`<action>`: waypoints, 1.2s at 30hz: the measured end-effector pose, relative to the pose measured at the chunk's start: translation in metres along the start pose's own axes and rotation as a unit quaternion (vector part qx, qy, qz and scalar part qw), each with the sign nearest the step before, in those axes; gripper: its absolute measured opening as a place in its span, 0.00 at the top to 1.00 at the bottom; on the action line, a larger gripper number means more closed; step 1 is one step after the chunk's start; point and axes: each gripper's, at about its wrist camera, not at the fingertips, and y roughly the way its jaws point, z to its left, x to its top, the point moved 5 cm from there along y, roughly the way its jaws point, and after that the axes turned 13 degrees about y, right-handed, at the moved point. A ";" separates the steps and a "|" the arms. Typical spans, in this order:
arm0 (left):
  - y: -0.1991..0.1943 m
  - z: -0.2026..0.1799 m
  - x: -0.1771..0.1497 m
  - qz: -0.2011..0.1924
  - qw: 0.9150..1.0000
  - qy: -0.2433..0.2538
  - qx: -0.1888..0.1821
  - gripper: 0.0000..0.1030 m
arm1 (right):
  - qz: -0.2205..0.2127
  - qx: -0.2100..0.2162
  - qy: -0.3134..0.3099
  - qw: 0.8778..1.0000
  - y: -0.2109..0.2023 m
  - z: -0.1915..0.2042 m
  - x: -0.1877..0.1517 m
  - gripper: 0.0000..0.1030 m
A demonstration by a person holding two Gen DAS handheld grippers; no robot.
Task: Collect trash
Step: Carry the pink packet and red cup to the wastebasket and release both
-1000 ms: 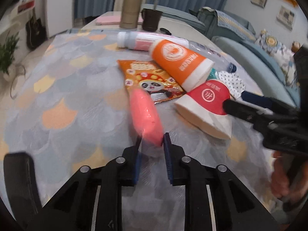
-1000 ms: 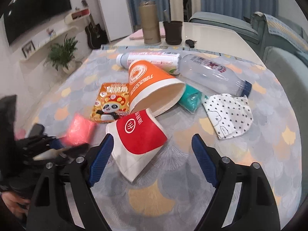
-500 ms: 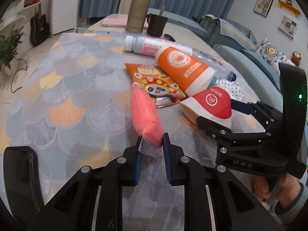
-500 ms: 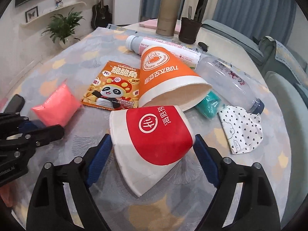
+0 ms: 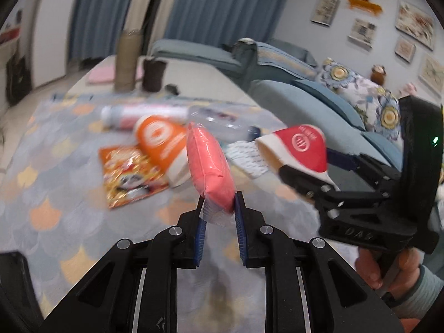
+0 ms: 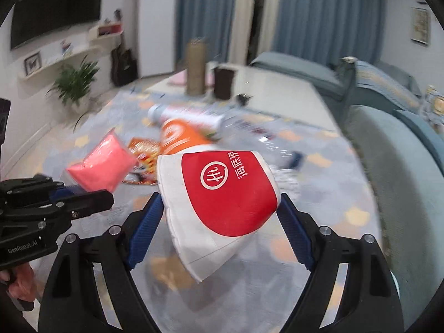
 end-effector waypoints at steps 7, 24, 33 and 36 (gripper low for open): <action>0.009 -0.072 0.035 -0.011 0.998 0.065 -0.018 0.83 | -0.045 -0.046 0.075 0.995 -0.063 -0.078 0.017 0.24; 0.074 -0.265 0.088 -0.019 0.973 0.185 -0.136 0.83 | -0.064 -0.192 0.240 0.949 -0.145 -0.296 -0.035 0.23; 0.130 -0.341 0.077 0.021 0.956 0.230 -0.183 0.83 | 0.000 -0.239 0.336 0.911 -0.133 -0.386 -0.104 0.22; 0.147 -0.358 0.067 0.037 0.952 0.237 -0.189 0.83 | 0.023 -0.247 0.355 0.901 -0.125 -0.400 -0.125 0.22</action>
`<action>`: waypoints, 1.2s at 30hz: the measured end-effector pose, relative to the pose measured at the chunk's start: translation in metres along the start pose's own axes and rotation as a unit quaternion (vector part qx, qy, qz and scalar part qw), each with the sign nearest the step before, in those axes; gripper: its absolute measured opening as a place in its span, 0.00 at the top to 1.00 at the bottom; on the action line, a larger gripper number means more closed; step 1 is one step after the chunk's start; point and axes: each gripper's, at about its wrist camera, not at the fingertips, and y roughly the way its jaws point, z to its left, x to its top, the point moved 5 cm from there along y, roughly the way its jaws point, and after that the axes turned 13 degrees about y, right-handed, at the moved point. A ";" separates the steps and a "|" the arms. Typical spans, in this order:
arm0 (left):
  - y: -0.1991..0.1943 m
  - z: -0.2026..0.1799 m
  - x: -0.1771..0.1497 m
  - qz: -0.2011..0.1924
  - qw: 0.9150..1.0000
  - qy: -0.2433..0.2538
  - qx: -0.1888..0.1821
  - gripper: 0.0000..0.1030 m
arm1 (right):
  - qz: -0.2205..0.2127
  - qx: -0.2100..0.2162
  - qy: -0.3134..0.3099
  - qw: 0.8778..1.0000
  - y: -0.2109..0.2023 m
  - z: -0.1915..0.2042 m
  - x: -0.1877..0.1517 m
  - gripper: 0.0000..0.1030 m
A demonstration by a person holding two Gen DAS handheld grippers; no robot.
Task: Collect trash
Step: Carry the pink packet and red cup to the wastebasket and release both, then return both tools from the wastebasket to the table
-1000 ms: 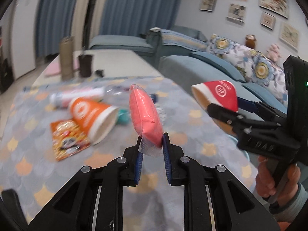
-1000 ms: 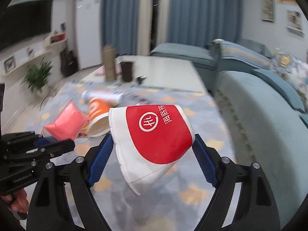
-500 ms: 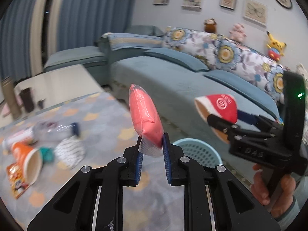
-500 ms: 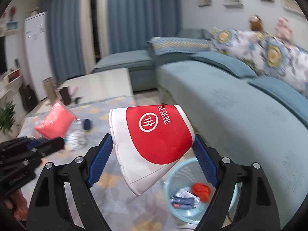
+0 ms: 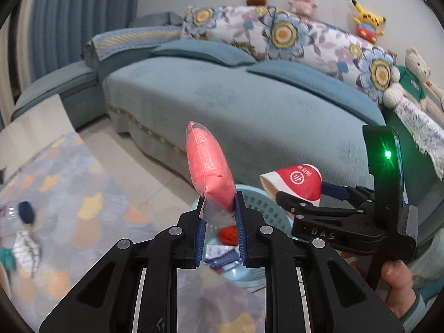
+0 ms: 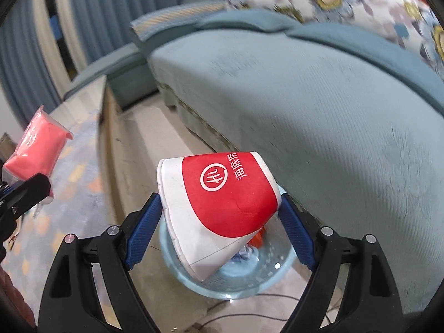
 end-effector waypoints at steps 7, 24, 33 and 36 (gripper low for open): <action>0.043 -0.010 -0.021 0.037 0.999 -0.011 -0.036 0.83 | 0.041 -0.030 0.018 0.999 0.035 -0.024 -0.013 0.21; 0.038 0.005 -0.026 0.028 0.999 -0.016 -0.042 0.58 | 0.055 -0.017 0.040 0.998 0.050 -0.018 -0.015 0.17; 0.003 0.023 -0.023 -0.002 0.999 -0.037 -0.027 0.55 | 0.028 0.020 0.026 0.999 0.017 0.008 -0.007 0.16; -0.024 0.031 -0.017 -0.024 0.999 -0.043 -0.017 0.55 | 0.005 0.041 0.004 0.999 -0.009 0.032 -0.002 0.16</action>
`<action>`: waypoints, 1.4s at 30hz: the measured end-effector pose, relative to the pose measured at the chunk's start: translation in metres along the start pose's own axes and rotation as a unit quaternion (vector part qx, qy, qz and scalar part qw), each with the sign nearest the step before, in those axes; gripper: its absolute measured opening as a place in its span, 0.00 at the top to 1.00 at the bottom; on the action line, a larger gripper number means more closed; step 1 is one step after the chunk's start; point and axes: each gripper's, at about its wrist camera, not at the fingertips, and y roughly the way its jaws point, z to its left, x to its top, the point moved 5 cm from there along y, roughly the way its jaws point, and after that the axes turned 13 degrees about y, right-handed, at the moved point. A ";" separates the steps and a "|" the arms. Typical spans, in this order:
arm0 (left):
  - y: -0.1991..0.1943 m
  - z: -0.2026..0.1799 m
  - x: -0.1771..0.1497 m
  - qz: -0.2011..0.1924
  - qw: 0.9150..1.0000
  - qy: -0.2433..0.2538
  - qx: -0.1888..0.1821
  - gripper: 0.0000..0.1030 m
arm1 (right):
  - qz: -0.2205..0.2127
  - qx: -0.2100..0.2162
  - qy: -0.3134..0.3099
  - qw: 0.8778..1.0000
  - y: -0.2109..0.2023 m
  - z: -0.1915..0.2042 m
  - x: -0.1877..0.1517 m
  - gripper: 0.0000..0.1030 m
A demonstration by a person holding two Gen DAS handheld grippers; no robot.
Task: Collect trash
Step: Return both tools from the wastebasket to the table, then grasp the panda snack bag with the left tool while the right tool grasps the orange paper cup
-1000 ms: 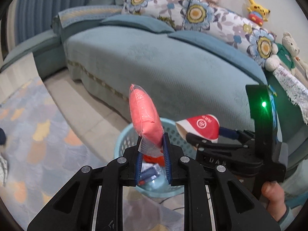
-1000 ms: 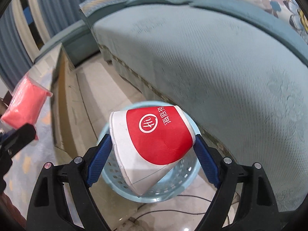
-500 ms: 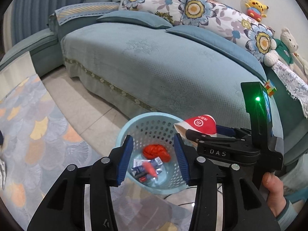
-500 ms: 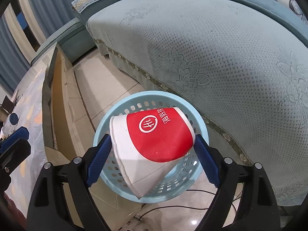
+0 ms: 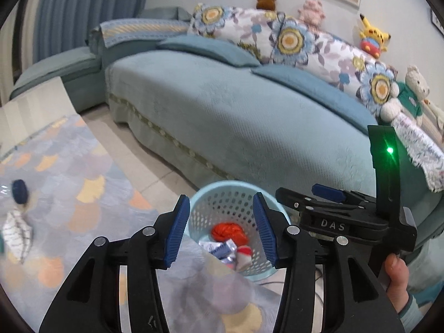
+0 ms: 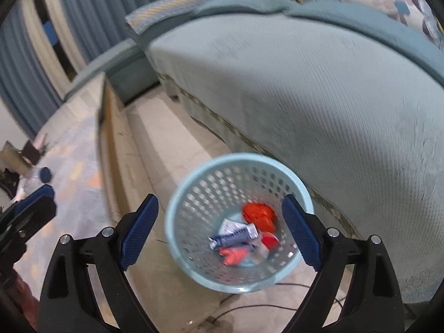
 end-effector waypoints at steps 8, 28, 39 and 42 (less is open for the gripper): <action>-0.098 0.040 0.001 -0.065 0.995 -0.043 0.056 0.48 | -0.052 0.084 -0.086 0.991 -0.067 0.104 -0.007 0.16; -0.274 0.248 -0.144 -0.059 0.933 -0.231 0.270 0.48 | -0.010 0.206 -0.205 0.957 -0.056 0.298 -0.102 0.19; -0.228 0.307 -0.232 0.029 0.901 -0.293 0.320 0.40 | 0.067 0.257 -0.246 0.932 -0.008 0.384 -0.145 0.41; -0.222 0.314 -0.242 0.040 0.896 -0.302 0.324 0.40 | 0.067 0.258 -0.278 0.923 0.001 0.407 -0.160 0.41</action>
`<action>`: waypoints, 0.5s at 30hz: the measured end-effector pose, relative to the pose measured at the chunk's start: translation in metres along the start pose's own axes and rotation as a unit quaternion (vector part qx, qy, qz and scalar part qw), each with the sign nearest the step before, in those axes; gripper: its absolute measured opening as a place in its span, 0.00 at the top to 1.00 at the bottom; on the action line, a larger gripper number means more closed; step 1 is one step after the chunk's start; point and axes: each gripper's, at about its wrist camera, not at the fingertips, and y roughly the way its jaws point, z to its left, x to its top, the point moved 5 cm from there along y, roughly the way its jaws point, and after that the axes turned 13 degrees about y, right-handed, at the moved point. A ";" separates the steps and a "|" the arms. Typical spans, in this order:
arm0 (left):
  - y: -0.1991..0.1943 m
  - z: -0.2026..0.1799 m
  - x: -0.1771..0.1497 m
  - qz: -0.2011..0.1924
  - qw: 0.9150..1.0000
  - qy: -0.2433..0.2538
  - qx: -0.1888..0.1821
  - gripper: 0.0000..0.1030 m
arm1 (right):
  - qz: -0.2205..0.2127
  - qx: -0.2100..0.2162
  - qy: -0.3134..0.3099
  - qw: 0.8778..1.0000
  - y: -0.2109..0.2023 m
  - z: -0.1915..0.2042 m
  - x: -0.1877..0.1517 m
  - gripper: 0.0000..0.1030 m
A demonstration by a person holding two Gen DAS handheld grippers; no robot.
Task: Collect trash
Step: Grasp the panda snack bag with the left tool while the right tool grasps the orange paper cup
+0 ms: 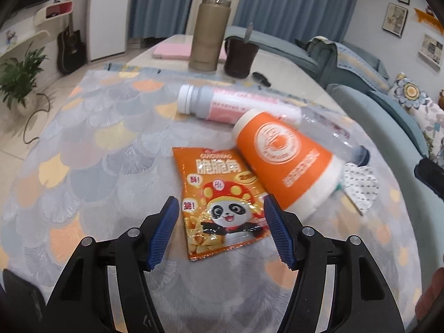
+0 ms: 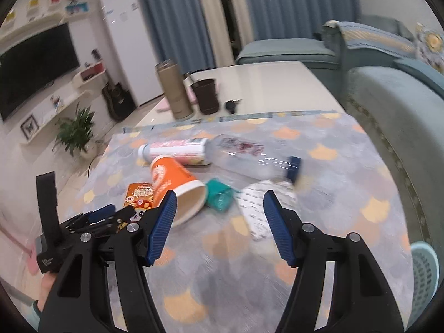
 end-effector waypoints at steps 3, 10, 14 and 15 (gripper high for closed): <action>0.008 0.003 -0.005 0.019 1.000 -0.008 -0.002 0.40 | 0.018 0.009 -0.022 1.000 0.022 0.016 -0.001 0.41; 0.011 -0.001 -0.005 0.030 0.999 0.012 0.016 0.38 | 0.040 0.004 -0.044 0.998 0.056 0.031 -0.005 0.40; 0.011 -0.003 -0.005 0.034 0.999 0.021 0.022 0.38 | 0.055 0.006 -0.048 0.997 0.077 0.032 -0.006 0.39; 0.012 -0.003 -0.005 0.035 0.999 0.021 0.023 0.38 | 0.059 0.006 -0.052 0.997 0.083 0.033 -0.007 0.39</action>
